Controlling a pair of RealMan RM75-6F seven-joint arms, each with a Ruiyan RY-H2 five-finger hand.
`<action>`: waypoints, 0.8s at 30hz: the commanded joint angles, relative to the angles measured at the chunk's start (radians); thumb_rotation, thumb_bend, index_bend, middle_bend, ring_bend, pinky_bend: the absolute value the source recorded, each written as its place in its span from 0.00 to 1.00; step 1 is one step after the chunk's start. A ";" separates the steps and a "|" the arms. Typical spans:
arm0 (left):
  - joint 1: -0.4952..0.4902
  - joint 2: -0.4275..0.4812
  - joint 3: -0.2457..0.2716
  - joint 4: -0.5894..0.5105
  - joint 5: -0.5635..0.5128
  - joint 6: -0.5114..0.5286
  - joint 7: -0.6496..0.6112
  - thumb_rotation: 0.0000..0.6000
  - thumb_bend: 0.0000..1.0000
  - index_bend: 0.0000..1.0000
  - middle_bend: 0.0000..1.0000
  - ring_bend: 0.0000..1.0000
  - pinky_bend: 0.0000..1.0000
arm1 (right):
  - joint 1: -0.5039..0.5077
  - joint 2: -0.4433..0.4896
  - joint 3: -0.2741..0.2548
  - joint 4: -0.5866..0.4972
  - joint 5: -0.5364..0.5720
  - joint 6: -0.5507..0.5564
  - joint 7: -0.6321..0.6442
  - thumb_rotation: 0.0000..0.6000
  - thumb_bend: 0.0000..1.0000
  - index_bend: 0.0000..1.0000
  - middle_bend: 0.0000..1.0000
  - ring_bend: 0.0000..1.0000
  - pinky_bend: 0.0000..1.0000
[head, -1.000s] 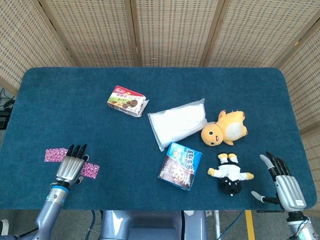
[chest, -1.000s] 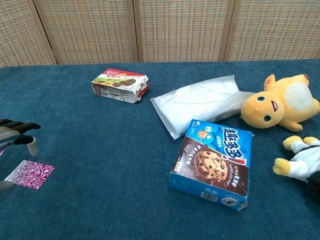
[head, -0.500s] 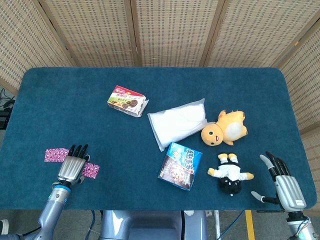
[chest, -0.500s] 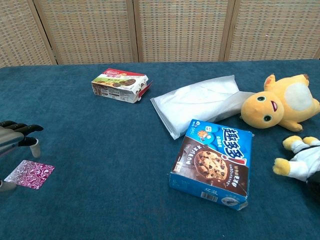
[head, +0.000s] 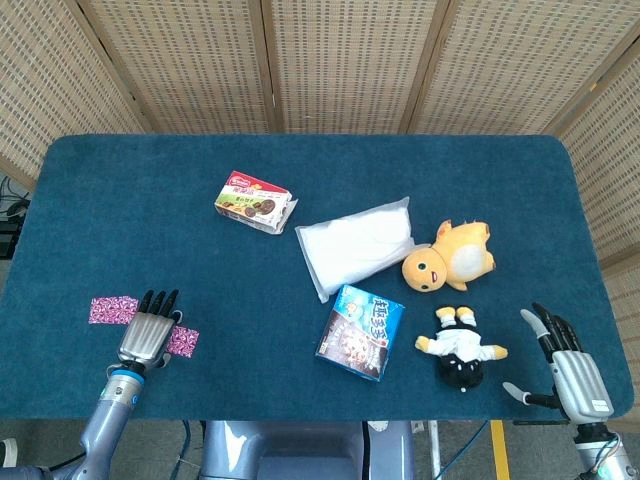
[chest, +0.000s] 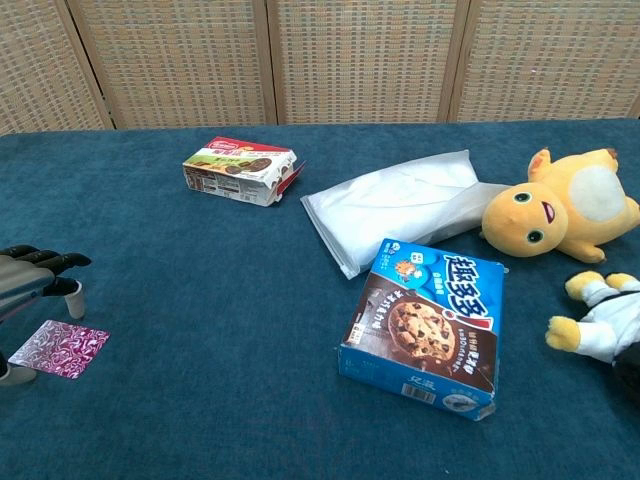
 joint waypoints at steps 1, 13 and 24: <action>-0.001 0.001 -0.001 0.001 -0.003 -0.001 0.002 1.00 0.22 0.31 0.00 0.00 0.00 | 0.000 0.000 0.000 0.000 0.000 -0.001 -0.002 1.00 0.10 0.04 0.00 0.00 0.00; -0.006 -0.006 -0.004 0.005 -0.017 -0.006 0.007 1.00 0.23 0.31 0.00 0.00 0.00 | 0.001 -0.001 0.000 -0.001 0.000 -0.002 -0.003 1.00 0.10 0.04 0.00 0.00 0.00; -0.009 0.009 0.004 -0.012 -0.015 -0.006 0.011 1.00 0.24 0.31 0.00 0.00 0.00 | 0.001 -0.001 -0.001 -0.002 0.000 -0.002 -0.003 1.00 0.10 0.04 0.00 0.00 0.00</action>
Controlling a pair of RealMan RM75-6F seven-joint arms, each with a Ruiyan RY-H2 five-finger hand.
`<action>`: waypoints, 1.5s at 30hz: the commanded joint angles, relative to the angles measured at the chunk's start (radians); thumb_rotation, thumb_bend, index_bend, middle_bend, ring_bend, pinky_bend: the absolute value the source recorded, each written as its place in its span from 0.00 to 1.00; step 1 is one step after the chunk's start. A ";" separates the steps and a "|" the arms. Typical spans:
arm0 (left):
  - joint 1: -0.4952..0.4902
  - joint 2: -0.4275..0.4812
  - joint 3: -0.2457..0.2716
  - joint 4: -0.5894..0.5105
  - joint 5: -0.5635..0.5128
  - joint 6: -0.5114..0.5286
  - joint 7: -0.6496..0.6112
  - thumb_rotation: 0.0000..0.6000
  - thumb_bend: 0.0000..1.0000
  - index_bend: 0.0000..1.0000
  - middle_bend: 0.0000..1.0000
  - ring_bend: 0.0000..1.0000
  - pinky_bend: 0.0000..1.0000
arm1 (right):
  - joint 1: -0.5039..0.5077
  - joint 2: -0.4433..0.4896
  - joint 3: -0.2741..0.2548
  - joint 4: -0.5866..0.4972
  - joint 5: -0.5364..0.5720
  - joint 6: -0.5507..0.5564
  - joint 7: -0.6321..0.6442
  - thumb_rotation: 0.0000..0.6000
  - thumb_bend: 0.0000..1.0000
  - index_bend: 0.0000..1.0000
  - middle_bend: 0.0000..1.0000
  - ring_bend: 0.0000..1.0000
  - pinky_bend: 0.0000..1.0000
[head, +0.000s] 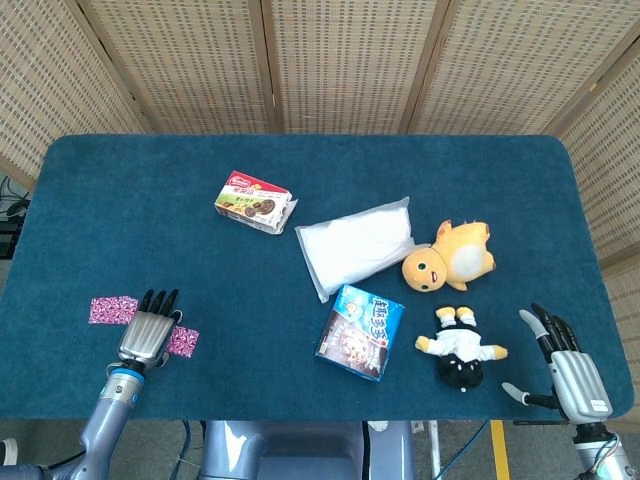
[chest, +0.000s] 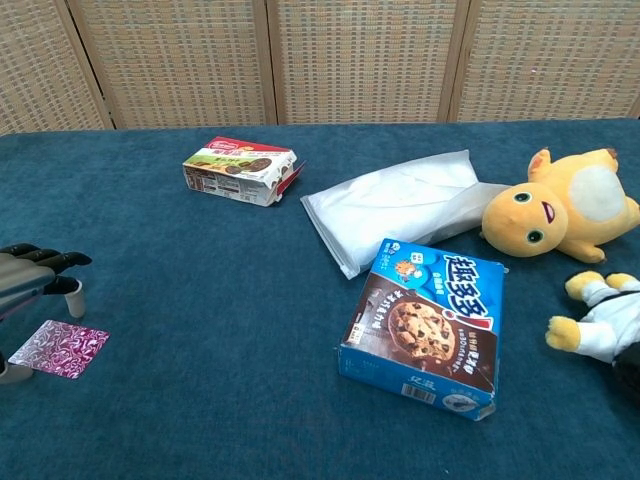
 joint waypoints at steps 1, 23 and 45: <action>0.001 -0.002 0.004 0.002 -0.002 -0.002 0.000 1.00 0.24 0.31 0.00 0.00 0.00 | 0.000 0.000 0.000 0.000 0.000 0.001 0.000 1.00 0.10 0.04 0.00 0.00 0.00; 0.002 -0.017 0.005 0.029 -0.010 -0.008 -0.015 1.00 0.28 0.39 0.00 0.00 0.00 | 0.000 -0.001 0.000 0.000 0.000 0.001 -0.003 1.00 0.11 0.04 0.00 0.00 0.00; 0.009 -0.015 0.011 0.034 0.003 -0.009 -0.033 1.00 0.30 0.49 0.00 0.00 0.00 | 0.002 -0.002 0.000 0.002 0.004 -0.007 -0.003 1.00 0.11 0.04 0.00 0.00 0.00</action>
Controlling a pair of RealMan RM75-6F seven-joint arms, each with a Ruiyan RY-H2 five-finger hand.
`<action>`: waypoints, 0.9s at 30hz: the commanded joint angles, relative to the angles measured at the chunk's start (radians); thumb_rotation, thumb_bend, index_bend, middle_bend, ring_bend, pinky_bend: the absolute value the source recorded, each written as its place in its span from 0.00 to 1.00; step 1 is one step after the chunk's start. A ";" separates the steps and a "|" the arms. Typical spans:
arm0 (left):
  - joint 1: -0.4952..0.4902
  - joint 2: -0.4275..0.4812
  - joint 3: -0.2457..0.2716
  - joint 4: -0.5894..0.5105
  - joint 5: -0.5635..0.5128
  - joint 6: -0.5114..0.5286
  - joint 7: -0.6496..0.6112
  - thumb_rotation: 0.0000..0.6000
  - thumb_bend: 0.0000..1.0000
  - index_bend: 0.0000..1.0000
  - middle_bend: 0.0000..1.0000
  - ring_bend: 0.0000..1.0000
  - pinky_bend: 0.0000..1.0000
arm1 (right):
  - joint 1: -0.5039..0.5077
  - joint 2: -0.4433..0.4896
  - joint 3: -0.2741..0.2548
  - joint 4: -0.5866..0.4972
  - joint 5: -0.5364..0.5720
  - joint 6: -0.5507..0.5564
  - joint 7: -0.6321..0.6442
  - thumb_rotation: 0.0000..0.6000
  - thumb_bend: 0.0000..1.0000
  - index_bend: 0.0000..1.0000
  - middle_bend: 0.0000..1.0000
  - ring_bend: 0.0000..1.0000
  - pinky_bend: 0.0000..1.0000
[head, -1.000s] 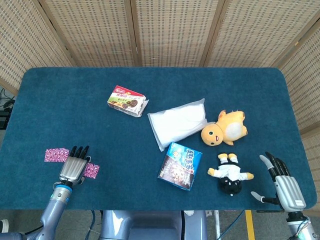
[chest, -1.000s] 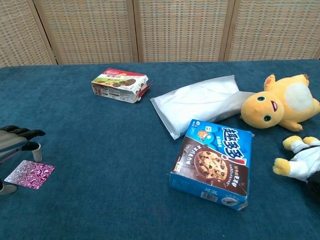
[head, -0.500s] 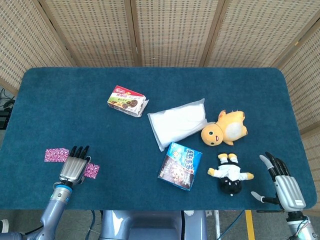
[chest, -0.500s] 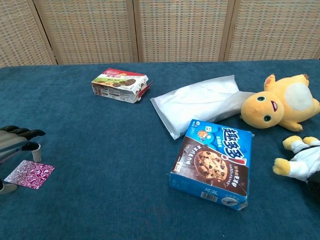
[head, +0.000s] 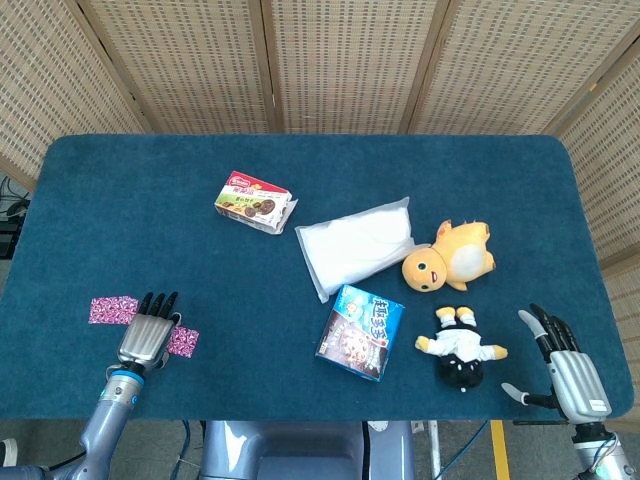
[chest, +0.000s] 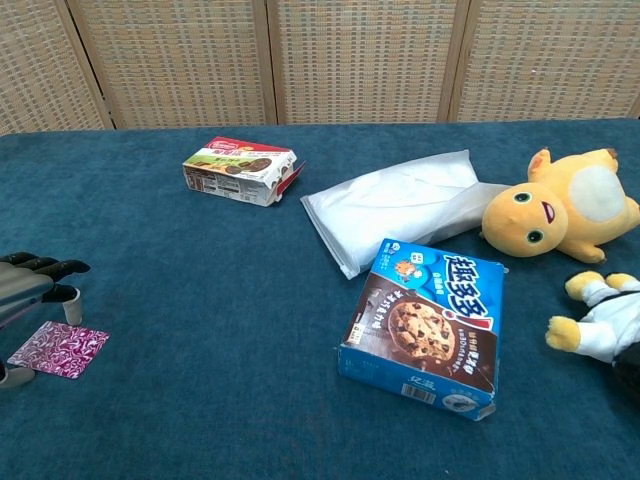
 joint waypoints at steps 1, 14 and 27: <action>0.001 0.002 0.000 -0.001 0.004 0.002 -0.003 1.00 0.30 0.49 0.00 0.00 0.00 | 0.000 0.000 0.000 0.000 -0.001 0.001 0.000 1.00 0.10 0.04 0.00 0.00 0.00; 0.003 0.005 0.001 -0.005 0.010 0.001 -0.005 1.00 0.30 0.53 0.00 0.00 0.00 | 0.000 0.001 -0.001 0.000 -0.001 -0.001 0.002 1.00 0.10 0.04 0.00 0.00 0.00; 0.006 0.004 0.001 0.003 0.011 0.000 -0.008 1.00 0.30 0.53 0.00 0.00 0.00 | 0.000 0.002 -0.001 -0.001 -0.001 0.000 0.003 1.00 0.10 0.04 0.00 0.00 0.00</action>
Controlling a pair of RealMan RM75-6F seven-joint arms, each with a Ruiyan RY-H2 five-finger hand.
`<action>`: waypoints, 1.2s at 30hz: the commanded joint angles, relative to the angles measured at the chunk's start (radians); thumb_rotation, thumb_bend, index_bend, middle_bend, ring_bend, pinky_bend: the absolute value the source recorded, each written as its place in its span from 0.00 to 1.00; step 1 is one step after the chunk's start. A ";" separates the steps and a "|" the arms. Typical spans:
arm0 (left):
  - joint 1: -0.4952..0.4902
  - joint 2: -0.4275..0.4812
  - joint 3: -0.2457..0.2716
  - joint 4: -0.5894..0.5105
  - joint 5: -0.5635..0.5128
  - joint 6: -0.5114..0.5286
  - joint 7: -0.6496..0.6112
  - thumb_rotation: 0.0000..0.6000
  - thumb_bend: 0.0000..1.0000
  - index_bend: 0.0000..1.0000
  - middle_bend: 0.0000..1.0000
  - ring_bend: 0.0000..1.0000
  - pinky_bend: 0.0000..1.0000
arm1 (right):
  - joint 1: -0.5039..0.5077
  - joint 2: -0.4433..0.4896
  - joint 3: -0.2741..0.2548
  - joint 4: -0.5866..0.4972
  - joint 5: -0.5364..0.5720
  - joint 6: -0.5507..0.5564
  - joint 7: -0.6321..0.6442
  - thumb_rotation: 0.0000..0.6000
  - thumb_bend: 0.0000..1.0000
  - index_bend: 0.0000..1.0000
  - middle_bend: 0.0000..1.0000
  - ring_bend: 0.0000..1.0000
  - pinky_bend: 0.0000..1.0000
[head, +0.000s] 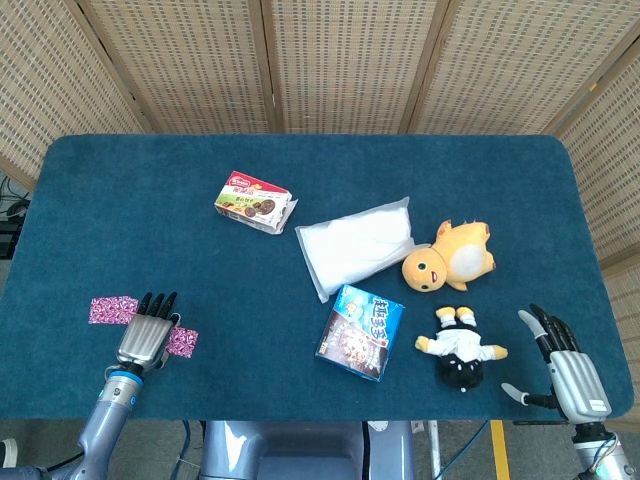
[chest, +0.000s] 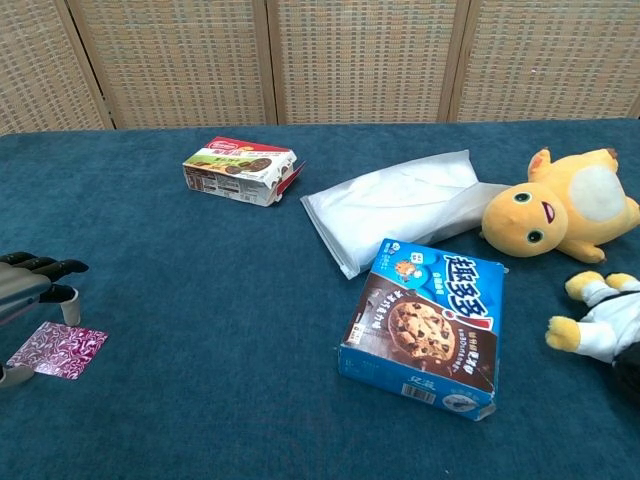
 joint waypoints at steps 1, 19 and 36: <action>0.000 0.000 0.000 -0.001 -0.001 -0.001 0.001 1.00 0.30 0.53 0.00 0.00 0.00 | 0.000 0.000 0.000 0.000 0.001 -0.001 0.000 1.00 0.10 0.04 0.00 0.00 0.00; -0.003 -0.009 -0.003 0.007 -0.013 -0.004 0.013 1.00 0.29 0.53 0.00 0.00 0.00 | 0.000 0.000 -0.001 0.000 -0.002 0.000 -0.001 1.00 0.11 0.04 0.00 0.00 0.00; 0.000 -0.020 -0.004 0.020 -0.009 -0.003 0.010 1.00 0.39 0.53 0.00 0.00 0.00 | 0.000 0.001 -0.002 -0.002 -0.003 0.001 0.003 1.00 0.11 0.04 0.00 0.00 0.00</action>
